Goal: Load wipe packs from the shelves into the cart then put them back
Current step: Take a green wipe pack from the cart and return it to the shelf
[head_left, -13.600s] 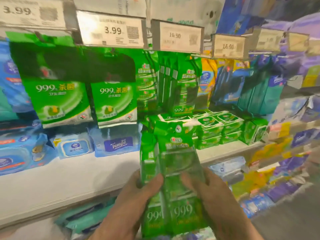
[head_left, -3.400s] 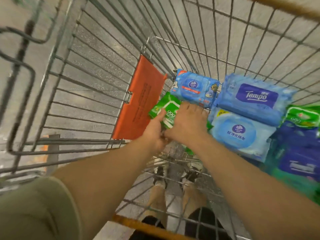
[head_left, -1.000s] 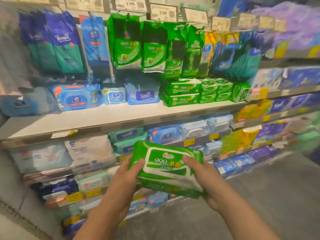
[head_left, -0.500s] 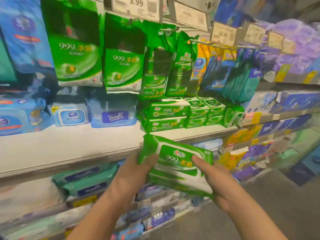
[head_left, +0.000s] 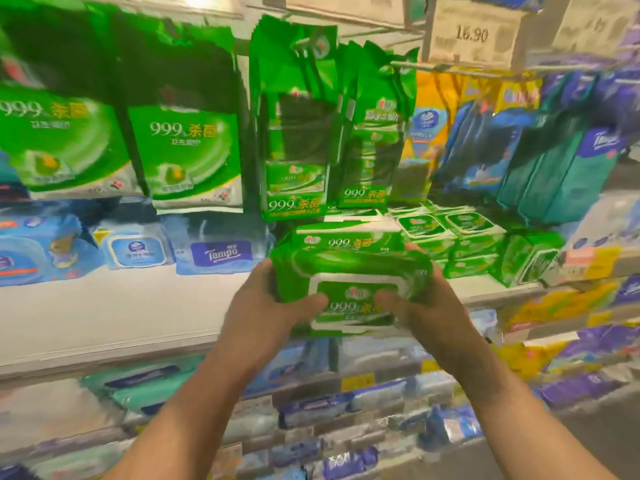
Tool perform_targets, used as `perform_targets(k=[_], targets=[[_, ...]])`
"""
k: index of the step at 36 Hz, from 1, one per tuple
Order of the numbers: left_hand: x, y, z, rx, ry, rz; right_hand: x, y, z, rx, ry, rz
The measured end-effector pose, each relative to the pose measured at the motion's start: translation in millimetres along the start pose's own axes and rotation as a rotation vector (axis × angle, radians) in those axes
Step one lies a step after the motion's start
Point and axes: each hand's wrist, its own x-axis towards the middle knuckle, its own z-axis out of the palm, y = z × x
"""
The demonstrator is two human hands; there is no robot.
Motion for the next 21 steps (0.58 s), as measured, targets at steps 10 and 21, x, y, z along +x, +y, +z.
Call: perform_targets(k=[10,21], targets=[[14.2,-20.0,42.5,0.159,0.206,0.143,42.4,20.8,-11.3,-0.122,0.006,-0.124],[15.9,-26.6,54.2,0.306,0.273,0.147,44.1,35.7,-7.6,-0.301,0.024,-0.058]])
